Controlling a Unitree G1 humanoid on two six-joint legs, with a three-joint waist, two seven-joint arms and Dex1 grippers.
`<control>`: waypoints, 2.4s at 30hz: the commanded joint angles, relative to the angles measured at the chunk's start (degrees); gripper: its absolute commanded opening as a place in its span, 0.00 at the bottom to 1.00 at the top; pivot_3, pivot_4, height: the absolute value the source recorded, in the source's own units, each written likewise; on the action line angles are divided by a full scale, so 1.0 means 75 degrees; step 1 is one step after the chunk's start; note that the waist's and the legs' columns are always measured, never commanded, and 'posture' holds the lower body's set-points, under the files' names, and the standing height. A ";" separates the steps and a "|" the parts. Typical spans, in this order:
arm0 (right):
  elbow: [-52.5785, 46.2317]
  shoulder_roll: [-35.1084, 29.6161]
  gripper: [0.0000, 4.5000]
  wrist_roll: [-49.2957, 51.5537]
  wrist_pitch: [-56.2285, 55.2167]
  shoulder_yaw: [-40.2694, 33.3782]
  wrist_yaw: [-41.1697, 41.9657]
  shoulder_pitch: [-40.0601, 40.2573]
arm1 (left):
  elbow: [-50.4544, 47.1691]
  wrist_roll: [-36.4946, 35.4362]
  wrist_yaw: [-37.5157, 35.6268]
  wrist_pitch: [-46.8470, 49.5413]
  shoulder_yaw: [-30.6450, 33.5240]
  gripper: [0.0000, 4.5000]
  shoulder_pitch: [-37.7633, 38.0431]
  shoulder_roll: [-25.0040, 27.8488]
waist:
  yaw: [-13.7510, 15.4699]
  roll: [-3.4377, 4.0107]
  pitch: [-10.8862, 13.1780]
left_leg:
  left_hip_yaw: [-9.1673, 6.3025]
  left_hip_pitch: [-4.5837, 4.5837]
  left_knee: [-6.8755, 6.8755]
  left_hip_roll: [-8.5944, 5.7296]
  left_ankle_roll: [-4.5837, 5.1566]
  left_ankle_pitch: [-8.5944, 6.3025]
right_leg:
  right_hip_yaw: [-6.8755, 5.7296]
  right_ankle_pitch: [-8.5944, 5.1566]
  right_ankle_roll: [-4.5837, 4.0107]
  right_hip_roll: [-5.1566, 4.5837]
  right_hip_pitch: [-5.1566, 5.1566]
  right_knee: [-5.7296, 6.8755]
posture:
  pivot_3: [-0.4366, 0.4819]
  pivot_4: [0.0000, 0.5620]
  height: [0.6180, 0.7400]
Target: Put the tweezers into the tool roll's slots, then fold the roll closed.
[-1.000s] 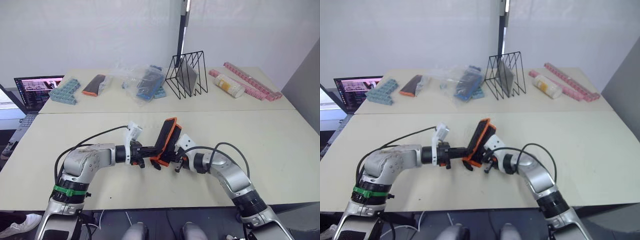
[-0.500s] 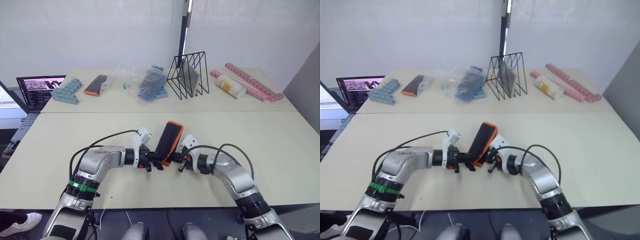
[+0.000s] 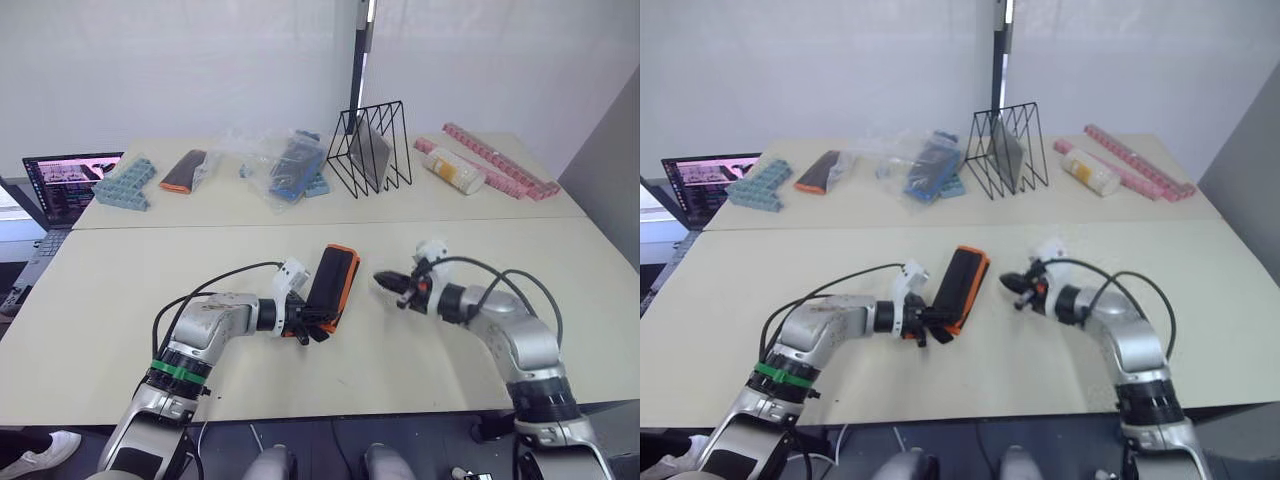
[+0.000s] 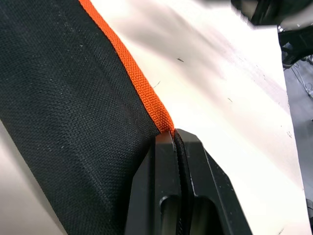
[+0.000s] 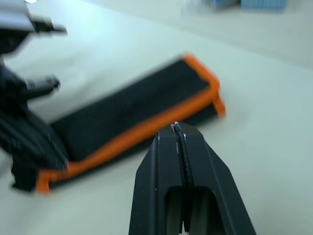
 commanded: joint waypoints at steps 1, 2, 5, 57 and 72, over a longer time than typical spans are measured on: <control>0.0127 0.0375 0.00 -0.0093 -0.0367 0.0208 -0.0235 -0.0349 | 0.0002 0.0227 -0.0085 -0.0011 -0.0194 0.01 0.0107 0.0092 | 0.0007 0.0000 0.0000 | 0.0000 -0.0001 0.0000 -0.0002 0.0001 -0.0001 | 0.0000 0.0000 0.0000 -0.0002 0.0000 -0.0001 | 0.48 0.27 1.00; 0.0286 0.0463 0.00 -0.0194 -0.0482 0.0335 -0.0238 -0.0423 | 0.0020 0.0283 -0.0096 -0.0042 -0.0232 0.01 0.0122 0.0126 | 0.0006 0.0000 0.0000 | 0.0000 -0.0002 0.0000 -0.0003 0.0002 -0.0001 | 0.0001 0.0000 0.0000 -0.0003 -0.0001 -0.0004 | 0.48 0.27 1.00; 0.0794 0.0674 0.00 -0.0492 -0.0842 0.0648 -0.0257 -0.0609 | 0.0027 0.0427 -0.0180 -0.0164 -0.0331 0.01 0.0164 0.0243 | 0.0018 0.0000 0.0000 | 0.0001 -0.0004 0.0000 -0.0005 0.0002 -0.0001 | 0.0000 0.0000 0.0000 -0.0005 -0.0005 -0.0004 | 0.48 0.27 1.00; 0.1990 0.1370 0.00 -0.1105 -0.1302 0.1346 -0.0066 -0.0181 | 0.0849 0.1619 -0.0318 -0.2270 -0.0448 0.00 0.0449 0.0015 | -0.0010 0.0000 -0.0022 | 0.0010 0.0092 -0.0100 0.0001 -0.0028 0.0017 | 0.0013 0.0000 0.0000 -0.0004 0.0036 -0.0014 | 0.48 0.27 1.00; 0.5421 0.1693 0.00 -0.2145 -0.2133 0.1312 -0.1818 -0.1362 | 0.0615 0.1770 -0.0091 -0.2026 -0.0470 0.00 0.0910 0.0098 | -0.0188 -0.0013 -0.0078 | 0.0009 0.0214 -0.0108 0.0011 -0.0028 0.0017 | 0.0012 -0.0002 0.0002 0.0009 0.0154 -0.0021 | 0.48 0.27 1.00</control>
